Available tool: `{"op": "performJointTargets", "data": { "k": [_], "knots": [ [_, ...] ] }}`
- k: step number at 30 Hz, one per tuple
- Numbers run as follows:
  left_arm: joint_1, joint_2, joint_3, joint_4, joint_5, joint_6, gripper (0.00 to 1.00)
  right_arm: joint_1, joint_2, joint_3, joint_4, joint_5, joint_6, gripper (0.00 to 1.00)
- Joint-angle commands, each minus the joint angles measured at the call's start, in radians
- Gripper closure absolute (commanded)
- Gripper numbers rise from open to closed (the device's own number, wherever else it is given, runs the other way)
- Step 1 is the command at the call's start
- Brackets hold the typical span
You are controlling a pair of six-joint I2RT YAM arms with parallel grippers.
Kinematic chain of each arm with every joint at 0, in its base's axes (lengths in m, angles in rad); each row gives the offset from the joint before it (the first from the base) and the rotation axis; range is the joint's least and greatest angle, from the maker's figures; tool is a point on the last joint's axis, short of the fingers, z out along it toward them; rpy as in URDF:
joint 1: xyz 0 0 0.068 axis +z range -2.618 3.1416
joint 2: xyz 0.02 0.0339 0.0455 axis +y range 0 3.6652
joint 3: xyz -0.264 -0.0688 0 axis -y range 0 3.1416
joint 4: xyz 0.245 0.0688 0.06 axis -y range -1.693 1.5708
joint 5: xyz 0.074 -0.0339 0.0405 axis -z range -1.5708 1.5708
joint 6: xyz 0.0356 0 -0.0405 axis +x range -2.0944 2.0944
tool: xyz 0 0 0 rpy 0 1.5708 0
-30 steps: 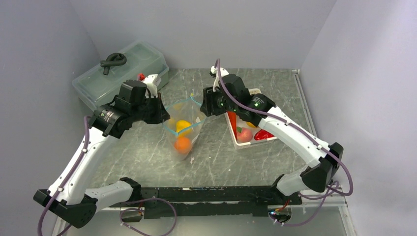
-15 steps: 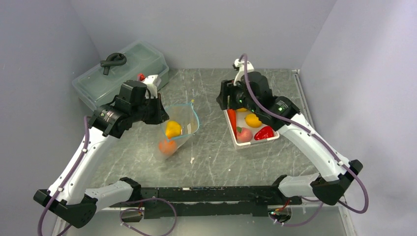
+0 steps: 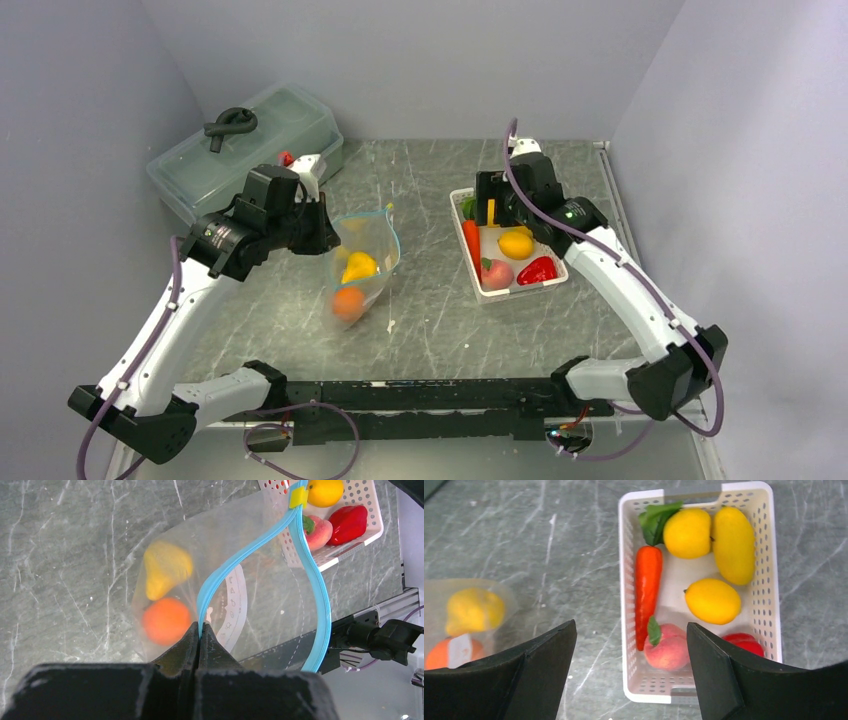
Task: Place the food in the zip-top bag and seal the zipper
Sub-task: Pick up the fake fruit from the bin.
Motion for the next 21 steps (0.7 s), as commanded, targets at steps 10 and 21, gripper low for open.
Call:
{"op": "performJointTargets", "data": {
  "k": [10, 21],
  "knots": [
    [0.003, -0.027, 0.022, 0.021, -0.002, 0.007, 1.00, -0.117, 0.204, 0.025, 0.123, 0.007, -0.044, 0.09],
    [0.003, -0.030, 0.029, 0.010, -0.015, 0.010, 1.00, -0.172, 0.396, 0.102, 0.157, 0.001, -0.058, 0.04]
  ]
}}
